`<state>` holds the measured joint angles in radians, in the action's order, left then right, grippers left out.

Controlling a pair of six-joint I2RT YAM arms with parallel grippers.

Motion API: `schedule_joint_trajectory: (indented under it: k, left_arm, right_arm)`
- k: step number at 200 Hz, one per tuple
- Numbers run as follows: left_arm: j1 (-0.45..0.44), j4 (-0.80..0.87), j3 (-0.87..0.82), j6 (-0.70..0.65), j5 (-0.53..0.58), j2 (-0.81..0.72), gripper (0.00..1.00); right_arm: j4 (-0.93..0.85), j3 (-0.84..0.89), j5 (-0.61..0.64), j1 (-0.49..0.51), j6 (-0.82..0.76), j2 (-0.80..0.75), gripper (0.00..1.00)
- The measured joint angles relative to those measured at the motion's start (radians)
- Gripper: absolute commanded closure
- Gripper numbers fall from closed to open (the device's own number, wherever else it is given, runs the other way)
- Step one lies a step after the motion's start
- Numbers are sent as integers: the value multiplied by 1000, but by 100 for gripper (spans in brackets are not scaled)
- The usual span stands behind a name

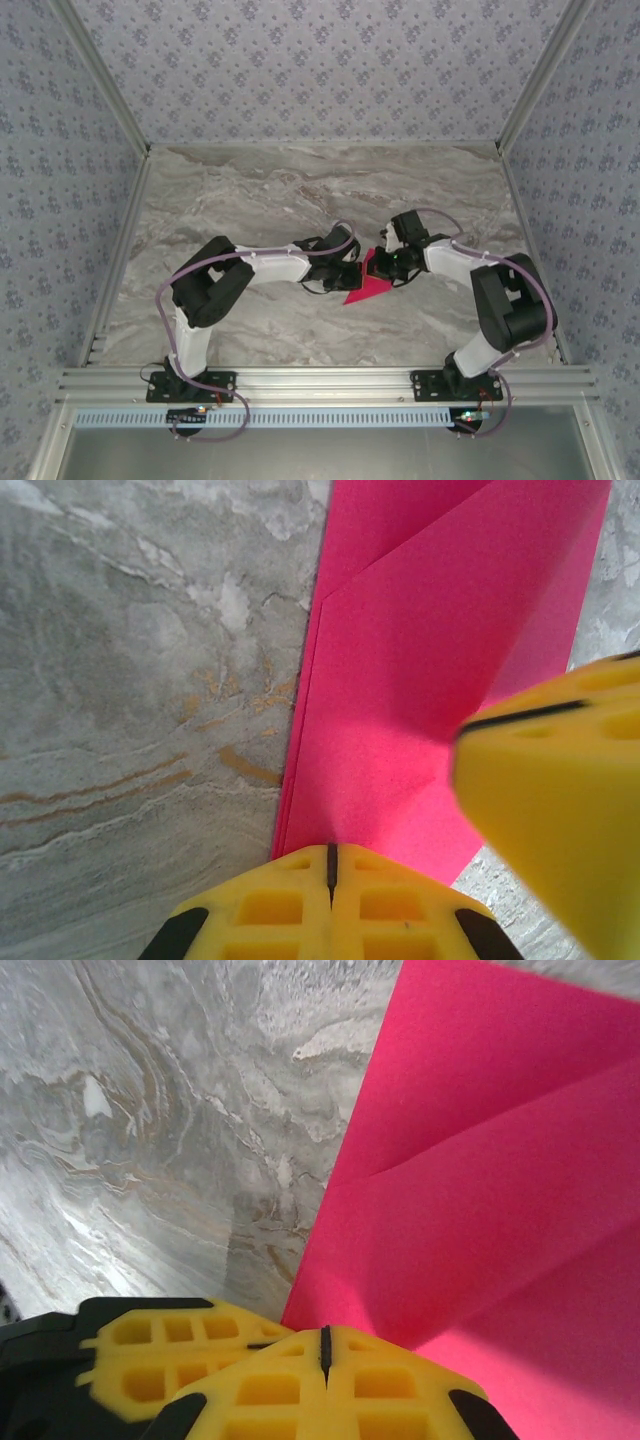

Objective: Fold a paper plane with a square sheet of paper (pick it up from the middle)
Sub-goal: Fourth fold the wing at the center of the table.

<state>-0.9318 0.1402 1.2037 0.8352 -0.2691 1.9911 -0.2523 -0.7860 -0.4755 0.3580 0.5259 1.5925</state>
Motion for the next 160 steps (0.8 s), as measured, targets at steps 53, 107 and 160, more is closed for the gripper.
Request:
schedule_joint_trajectory:
  k: [53,107,160]
  left_arm:
    - [-5,5,0,3,9,0,100]
    - [-5,-46,-39,6,9,-13,100]
    - [-5,-62,-48,7,9,-16,100]
  right_arm:
    - [56,26,-12,-14,-43,47,100]
    - [112,50,-68,-148,-47,61,99]
    - [180,50,-45,-241,-25,66,99]
